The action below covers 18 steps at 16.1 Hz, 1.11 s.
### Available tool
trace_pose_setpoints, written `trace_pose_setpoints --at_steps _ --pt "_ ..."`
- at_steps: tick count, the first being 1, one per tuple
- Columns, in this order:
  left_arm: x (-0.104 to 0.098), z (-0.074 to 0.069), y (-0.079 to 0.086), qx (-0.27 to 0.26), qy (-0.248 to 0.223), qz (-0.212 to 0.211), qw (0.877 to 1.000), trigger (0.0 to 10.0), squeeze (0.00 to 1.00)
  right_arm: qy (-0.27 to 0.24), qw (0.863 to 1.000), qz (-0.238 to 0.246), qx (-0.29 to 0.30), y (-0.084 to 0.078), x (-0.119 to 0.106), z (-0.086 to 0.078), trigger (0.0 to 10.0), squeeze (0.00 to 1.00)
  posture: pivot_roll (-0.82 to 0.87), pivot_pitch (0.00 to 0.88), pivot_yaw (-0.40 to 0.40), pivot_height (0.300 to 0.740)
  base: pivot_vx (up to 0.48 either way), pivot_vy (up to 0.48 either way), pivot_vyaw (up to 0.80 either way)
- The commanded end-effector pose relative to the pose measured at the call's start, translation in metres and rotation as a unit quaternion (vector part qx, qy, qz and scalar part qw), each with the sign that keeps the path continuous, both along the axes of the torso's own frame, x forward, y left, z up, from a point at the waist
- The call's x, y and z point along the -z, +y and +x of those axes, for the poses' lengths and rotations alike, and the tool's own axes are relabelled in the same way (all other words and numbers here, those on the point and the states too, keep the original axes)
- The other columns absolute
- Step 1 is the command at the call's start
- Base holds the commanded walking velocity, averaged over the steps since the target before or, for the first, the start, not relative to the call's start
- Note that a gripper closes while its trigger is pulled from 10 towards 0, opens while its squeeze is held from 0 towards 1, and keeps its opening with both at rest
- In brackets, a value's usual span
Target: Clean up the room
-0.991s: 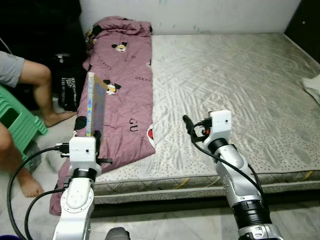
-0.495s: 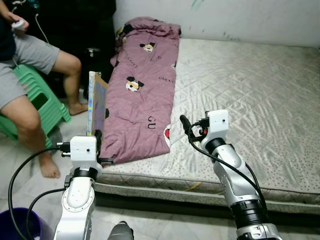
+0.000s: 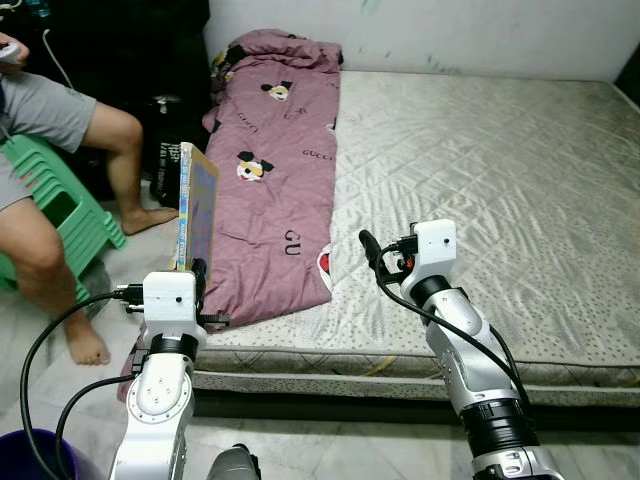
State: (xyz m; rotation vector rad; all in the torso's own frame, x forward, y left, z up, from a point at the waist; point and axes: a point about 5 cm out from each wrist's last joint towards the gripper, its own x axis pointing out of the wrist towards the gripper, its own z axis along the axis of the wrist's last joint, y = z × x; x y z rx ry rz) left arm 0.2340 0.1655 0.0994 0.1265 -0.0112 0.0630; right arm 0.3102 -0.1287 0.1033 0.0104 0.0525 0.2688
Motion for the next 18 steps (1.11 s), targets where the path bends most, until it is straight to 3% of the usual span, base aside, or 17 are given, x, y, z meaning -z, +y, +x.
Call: trace_pose_setpoints --at_steps 1,5,7,9,14,18 --pt "-0.0089 0.0034 -0.0011 -0.002 -0.023 -0.002 1.000 10.0 0.00 -0.009 1.000 0.003 0.004 -0.0005 -0.0067 0.0035 10.0 0.00 -0.03 0.026 -0.025 0.740 0.000 0.000 0.00" --pt "-0.0105 0.0055 -0.0029 -0.001 -0.028 0.003 1.000 10.0 0.00 -0.014 1.000 -0.001 -0.002 0.0014 -0.0086 0.0057 10.0 0.00 -0.03 0.020 -0.026 0.740 0.000 0.000 0.00" --pt "-0.0100 0.0056 -0.0024 -0.005 -0.028 -0.019 0.999 10.0 0.00 -0.014 1.000 0.000 -0.003 0.0017 -0.0087 0.0064 10.0 0.00 -0.03 0.019 -0.026 0.740 0.000 0.000 0.00" --pt "-0.0105 0.0064 -0.0020 -0.006 -0.028 -0.010 1.000 10.0 0.00 -0.013 1.000 0.000 -0.001 0.0016 -0.0084 0.0073 10.0 0.00 -0.03 0.017 -0.028 0.740 0.000 0.000 0.00" --pt "-0.0103 0.0058 -0.0057 0.017 -0.025 -0.037 0.999 10.0 0.00 -0.014 1.000 0.001 -0.002 0.0025 -0.0093 0.0092 10.0 0.00 -0.02 0.012 -0.028 0.740 0.000 0.000 0.00" --pt "-0.0117 0.0052 -0.0054 0.010 -0.029 -0.027 0.999 10.0 0.00 -0.016 1.000 -0.001 -0.004 0.0028 -0.0099 0.0104 10.0 0.00 -0.02 0.008 -0.032 0.740 0.000 0.000 0.00"
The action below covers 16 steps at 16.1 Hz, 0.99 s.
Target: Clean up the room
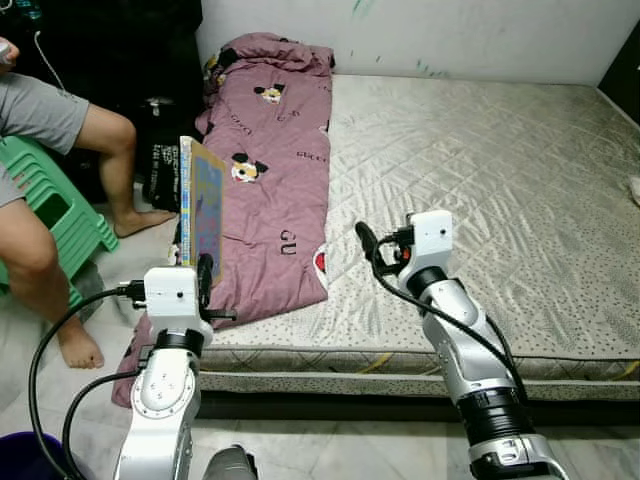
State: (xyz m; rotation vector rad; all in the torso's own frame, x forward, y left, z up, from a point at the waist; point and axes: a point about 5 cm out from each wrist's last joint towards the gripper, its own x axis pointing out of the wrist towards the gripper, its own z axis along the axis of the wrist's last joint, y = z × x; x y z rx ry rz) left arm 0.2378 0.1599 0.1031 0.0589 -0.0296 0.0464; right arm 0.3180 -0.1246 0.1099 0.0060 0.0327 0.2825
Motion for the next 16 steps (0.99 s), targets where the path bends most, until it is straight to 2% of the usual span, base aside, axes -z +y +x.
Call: trace_pose_setpoints --at_steps 1,2,9,13,16 --pt "-0.0079 0.0016 0.0001 0.000 -0.019 0.007 1.000 10.0 0.00 -0.006 1.000 0.000 0.002 -0.0012 -0.0033 0.0027 10.0 0.00 -0.02 0.008 -0.032 0.740 0.000 0.000 0.00" --pt "-0.0078 0.0017 0.0000 0.001 -0.018 0.008 1.000 10.0 0.00 -0.006 1.000 -0.001 0.001 -0.0011 -0.0034 0.0029 10.0 0.00 -0.02 0.008 -0.032 0.740 0.000 0.000 0.00" --pt "-0.0073 0.0026 -0.0001 -0.001 -0.017 0.003 1.000 10.0 0.00 -0.003 1.000 0.002 0.002 -0.0015 -0.0023 0.0026 10.0 0.00 -0.03 0.010 -0.034 0.740 0.000 -0.385 0.00" --pt "-0.0095 0.0023 -0.0018 0.007 -0.030 0.001 1.000 10.0 0.00 -0.003 1.000 -0.001 0.002 -0.0027 -0.0021 0.0028 10.0 0.00 -0.03 0.010 -0.037 0.740 0.000 0.000 0.00" --pt "-0.0122 0.0005 -0.0048 0.021 -0.042 -0.004 0.999 10.0 0.00 -0.004 1.000 -0.004 0.001 -0.0037 -0.0025 0.0033 10.0 0.00 -0.03 0.012 -0.040 0.740 0.324 0.000 0.00"
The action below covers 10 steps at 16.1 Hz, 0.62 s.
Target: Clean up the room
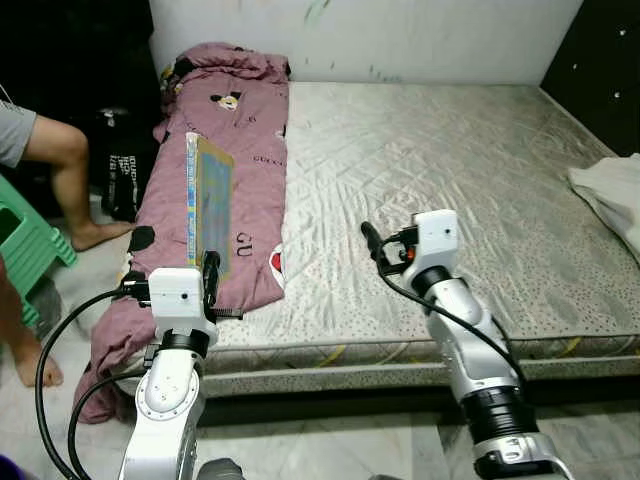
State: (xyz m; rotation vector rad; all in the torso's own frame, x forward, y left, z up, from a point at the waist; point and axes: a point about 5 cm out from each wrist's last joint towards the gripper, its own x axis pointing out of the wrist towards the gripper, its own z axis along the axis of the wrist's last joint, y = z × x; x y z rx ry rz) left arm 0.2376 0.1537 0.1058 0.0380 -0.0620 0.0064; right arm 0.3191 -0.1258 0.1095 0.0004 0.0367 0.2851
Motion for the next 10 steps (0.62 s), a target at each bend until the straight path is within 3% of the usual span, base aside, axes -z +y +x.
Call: trace_pose_setpoints --at_steps 1,8,10 --pt "-0.0096 0.0007 0.0013 0.000 -0.027 0.005 1.000 10.0 0.00 -0.006 1.000 -0.001 0.002 -0.0022 -0.0029 0.0023 10.0 0.00 -0.03 0.012 -0.041 0.740 0.371 0.000 0.00" --pt "-0.0084 -0.0009 0.0038 -0.002 -0.026 0.005 1.000 10.0 0.00 -0.004 1.000 -0.002 -0.004 -0.0016 -0.0016 0.0019 10.0 0.00 -0.03 0.009 -0.041 0.740 0.419 0.000 0.00" --pt "-0.0070 0.0000 0.0048 -0.014 -0.019 0.008 1.000 10.0 0.00 -0.005 1.000 0.000 -0.004 0.0003 -0.0021 0.0038 10.0 0.00 -0.02 0.006 -0.036 0.740 0.148 0.000 0.00"
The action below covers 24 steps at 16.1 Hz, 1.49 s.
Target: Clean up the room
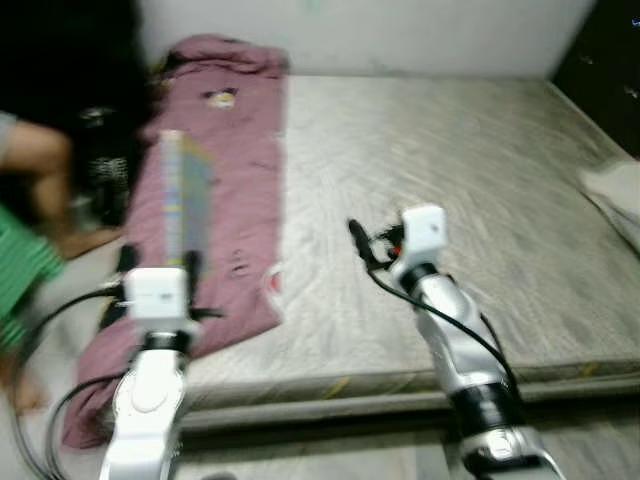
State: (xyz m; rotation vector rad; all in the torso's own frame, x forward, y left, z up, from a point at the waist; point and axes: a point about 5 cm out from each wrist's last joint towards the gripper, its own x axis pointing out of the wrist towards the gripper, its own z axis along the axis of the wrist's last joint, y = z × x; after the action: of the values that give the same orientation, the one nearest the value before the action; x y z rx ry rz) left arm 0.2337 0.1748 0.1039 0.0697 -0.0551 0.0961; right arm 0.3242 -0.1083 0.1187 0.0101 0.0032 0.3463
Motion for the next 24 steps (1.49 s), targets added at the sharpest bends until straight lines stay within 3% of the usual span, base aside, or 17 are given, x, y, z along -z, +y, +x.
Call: trace_pose_setpoints --at_steps 1,4,7,10,17,19,23,24 --pt "-0.007 0.005 -0.016 0.026 -0.016 0.000 1.000 10.0 0.00 0.010 1.000 -0.007 0.027 -0.016 0.007 -0.001 10.0 0.00 -0.02 0.001 -0.030 0.740 0.000 0.000 0.00" --pt "-0.005 0.009 -0.011 -0.011 -0.007 0.024 1.000 10.0 0.00 0.007 1.000 -0.004 0.029 -0.014 0.007 0.001 10.0 0.00 -0.03 0.000 -0.009 0.740 0.000 0.000 0.00" --pt "-0.004 0.009 -0.011 0.012 -0.005 0.004 1.000 10.0 0.00 0.005 0.999 -0.004 0.032 -0.016 0.007 0.002 10.0 0.00 -0.03 0.000 -0.007 0.740 0.000 0.000 0.00" --pt "-0.002 0.007 -0.009 0.000 -0.006 -0.001 1.000 10.0 0.00 0.003 1.000 0.002 0.018 -0.012 0.008 0.004 10.0 0.00 -0.02 0.000 -0.012 0.740 0.000 0.000 0.00" --pt "0.002 -0.017 0.013 -0.104 -0.016 0.006 0.994 10.0 0.00 0.019 0.998 0.001 -0.065 0.023 0.009 0.011 10.0 0.00 0.10 0.000 -0.136 0.740 0.000 0.000 0.00" --pt "0.003 -0.012 0.010 -0.085 -0.011 0.000 0.996 10.0 0.00 0.012 0.999 0.008 -0.051 0.022 0.008 0.010 10.0 0.00 0.06 0.000 -0.088 0.740 0.000 0.000 0.00" --pt "0.005 0.014 -0.013 0.006 -0.004 0.016 1.000 10.0 0.00 0.004 1.000 0.010 0.024 -0.009 0.015 0.000 10.0 0.00 -0.07 0.000 0.042 0.740 0.000 0.000 0.00" --pt "0.005 0.015 -0.013 0.009 -0.004 0.018 1.000 10.0 0.00 0.004 1.000 0.010 0.026 -0.009 0.016 0.000 10.0 0.00 -0.08 0.000 0.052 0.740 0.000 0.000 0.00"
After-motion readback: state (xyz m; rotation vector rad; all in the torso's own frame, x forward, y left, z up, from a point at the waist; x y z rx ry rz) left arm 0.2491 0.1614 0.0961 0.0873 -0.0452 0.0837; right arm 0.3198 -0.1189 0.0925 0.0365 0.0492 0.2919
